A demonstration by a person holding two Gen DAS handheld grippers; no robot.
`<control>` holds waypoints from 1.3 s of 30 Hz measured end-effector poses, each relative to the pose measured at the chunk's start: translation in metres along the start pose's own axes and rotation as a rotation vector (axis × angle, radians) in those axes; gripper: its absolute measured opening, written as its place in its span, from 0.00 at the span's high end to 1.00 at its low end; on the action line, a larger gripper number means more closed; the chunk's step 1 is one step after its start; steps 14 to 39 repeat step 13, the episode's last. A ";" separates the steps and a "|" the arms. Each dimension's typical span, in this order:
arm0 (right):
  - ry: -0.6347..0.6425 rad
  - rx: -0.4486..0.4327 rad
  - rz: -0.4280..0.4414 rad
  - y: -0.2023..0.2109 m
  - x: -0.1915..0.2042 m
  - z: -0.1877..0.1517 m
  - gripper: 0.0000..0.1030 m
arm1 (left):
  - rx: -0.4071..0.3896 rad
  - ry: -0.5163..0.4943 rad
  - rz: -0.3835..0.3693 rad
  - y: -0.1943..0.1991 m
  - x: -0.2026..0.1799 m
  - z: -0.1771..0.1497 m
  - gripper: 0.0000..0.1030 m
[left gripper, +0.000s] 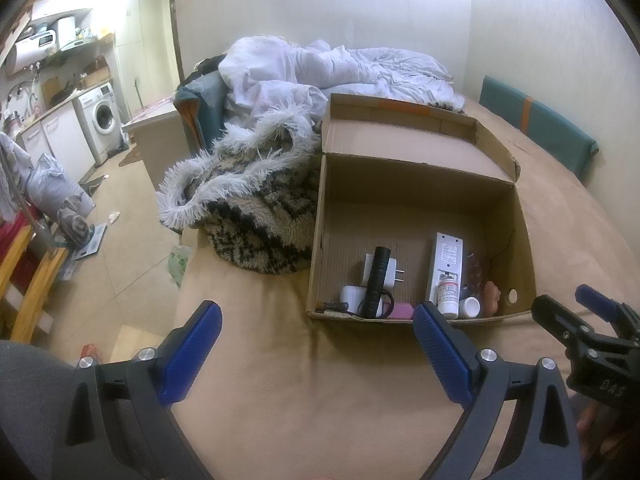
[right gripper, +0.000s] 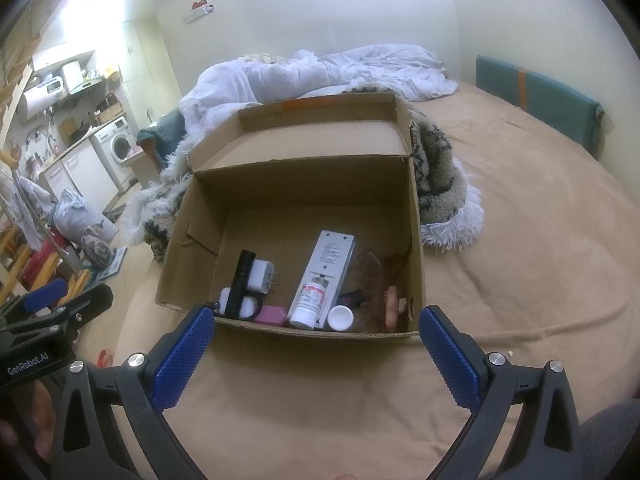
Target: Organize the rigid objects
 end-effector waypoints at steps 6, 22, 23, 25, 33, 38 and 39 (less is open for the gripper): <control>0.000 0.000 0.000 0.000 0.000 0.000 0.00 | 0.007 0.004 -0.006 -0.001 0.001 -0.003 0.07; 0.002 -0.002 0.001 0.000 0.000 0.000 0.00 | 0.014 0.010 -0.018 -0.001 0.001 -0.005 0.07; 0.002 -0.002 0.001 0.000 0.000 0.000 0.00 | 0.014 0.010 -0.018 -0.001 0.001 -0.005 0.07; 0.002 -0.002 0.001 0.000 0.000 0.000 0.00 | 0.014 0.010 -0.018 -0.001 0.001 -0.005 0.07; 0.002 -0.002 0.001 0.000 0.000 0.000 0.00 | 0.014 0.010 -0.018 -0.001 0.001 -0.005 0.07; 0.002 -0.002 0.001 0.000 0.000 0.000 0.00 | 0.014 0.010 -0.018 -0.001 0.001 -0.005 0.07; 0.002 -0.002 0.001 0.000 0.000 0.000 0.00 | 0.014 0.010 -0.018 -0.001 0.001 -0.005 0.07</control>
Point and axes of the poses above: each gripper's, at about its wrist camera, not at the fingertips, and y roughly against the way its jaws point, x to its left, z to its top, the point moved 10 cm from there along -y, roughly the way its jaws point, and after that the axes turned 1 degree about y, right-handed, at the moved point
